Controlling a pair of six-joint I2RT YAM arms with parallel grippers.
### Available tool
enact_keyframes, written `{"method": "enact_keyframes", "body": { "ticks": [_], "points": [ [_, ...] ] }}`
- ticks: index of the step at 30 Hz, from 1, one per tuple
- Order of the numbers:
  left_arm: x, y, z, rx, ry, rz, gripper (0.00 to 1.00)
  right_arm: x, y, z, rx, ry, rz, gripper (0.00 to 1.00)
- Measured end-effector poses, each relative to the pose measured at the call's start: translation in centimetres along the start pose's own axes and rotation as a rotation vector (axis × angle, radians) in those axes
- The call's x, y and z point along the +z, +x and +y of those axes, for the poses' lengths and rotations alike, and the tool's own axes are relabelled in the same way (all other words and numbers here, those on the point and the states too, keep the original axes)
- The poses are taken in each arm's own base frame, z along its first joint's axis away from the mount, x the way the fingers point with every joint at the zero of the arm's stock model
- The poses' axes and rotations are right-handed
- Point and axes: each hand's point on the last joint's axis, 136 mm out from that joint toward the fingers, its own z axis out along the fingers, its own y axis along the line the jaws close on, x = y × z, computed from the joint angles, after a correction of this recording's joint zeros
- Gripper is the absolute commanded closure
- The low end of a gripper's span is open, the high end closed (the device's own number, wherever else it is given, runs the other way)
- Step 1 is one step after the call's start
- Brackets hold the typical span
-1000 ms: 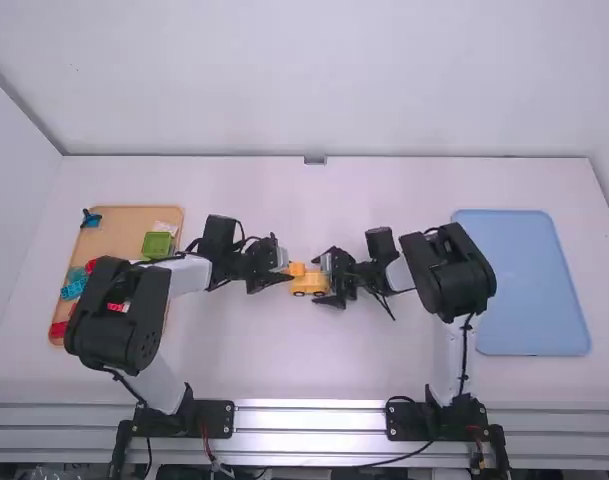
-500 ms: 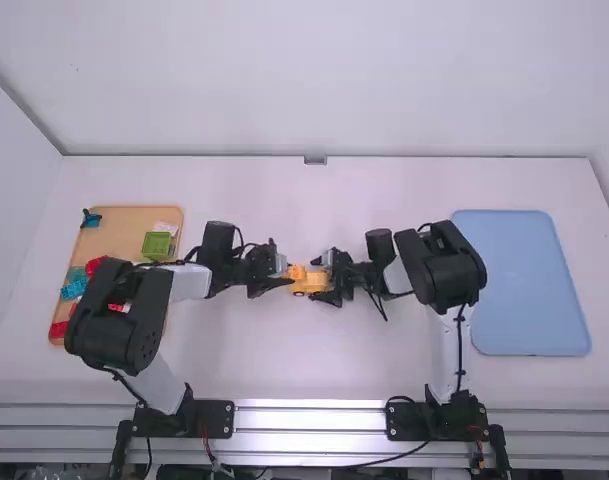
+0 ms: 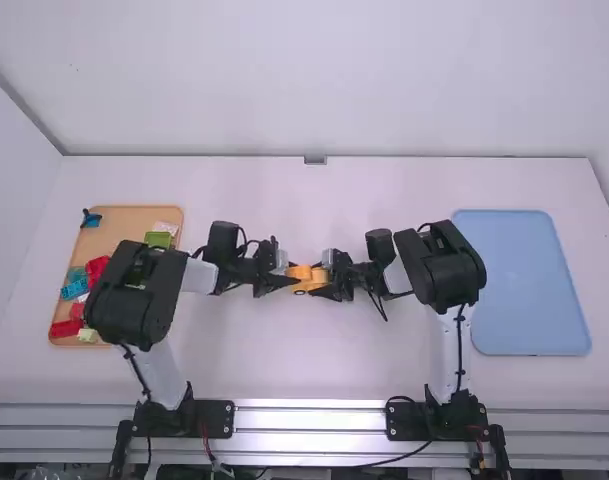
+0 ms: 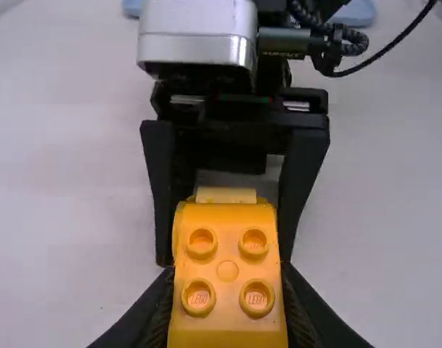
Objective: Assemble lego blocks to make yellow taxi
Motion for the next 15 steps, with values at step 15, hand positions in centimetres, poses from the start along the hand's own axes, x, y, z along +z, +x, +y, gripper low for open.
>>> {"method": "enact_keyframes", "body": {
  "ticks": [15],
  "points": [
    [2.2,-0.5,-0.8,-0.002,0.055,0.009,0.98,0.0,0.0,0.1,-0.012,-0.006,-0.002,0.44]
  ]
}}
